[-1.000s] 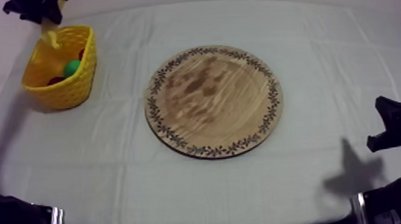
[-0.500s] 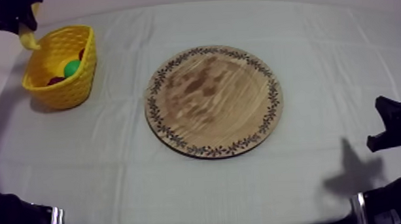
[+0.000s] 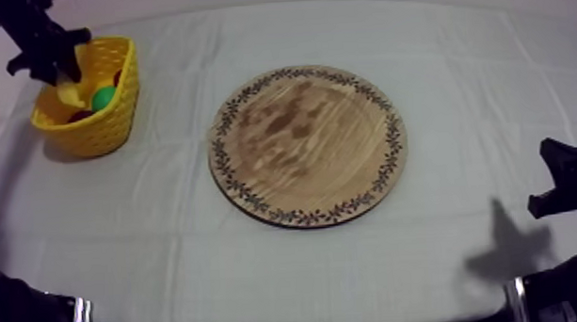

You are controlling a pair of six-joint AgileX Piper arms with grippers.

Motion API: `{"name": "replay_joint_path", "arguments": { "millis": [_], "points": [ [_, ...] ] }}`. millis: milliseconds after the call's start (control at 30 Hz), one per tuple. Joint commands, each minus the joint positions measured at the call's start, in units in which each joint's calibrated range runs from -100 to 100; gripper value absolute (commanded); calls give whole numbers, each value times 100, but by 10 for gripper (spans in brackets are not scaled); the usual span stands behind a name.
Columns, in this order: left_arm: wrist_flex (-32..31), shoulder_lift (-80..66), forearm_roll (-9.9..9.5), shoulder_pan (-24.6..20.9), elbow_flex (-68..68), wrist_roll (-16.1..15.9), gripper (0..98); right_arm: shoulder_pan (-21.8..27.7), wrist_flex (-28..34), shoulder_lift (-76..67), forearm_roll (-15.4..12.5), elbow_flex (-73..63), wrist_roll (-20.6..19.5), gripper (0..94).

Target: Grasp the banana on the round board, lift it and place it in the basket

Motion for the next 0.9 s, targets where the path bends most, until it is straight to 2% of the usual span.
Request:
{"name": "replay_joint_path", "arguments": {
  "millis": [0,133,367,500,667,867],
  "points": [
    [-197,197,19,-2,64,-36,303,0,0,0,0,1,-1,3],
    [-413,459,116,-36,129,-164,386,0,0,0,0,1,-1,3],
    [-322,560,224,-71,95,-435,709,0,0,0,0,1,-1,3],
    [-210,489,237,-77,52,-478,835,0,0,0,0,1,-1,3],
    [-169,241,224,-84,145,-437,865,0,0,0,0,1,-1,3],
    [-426,-465,255,-77,568,-355,782,0,0,0,0,1,-1,3]
  ]
}}
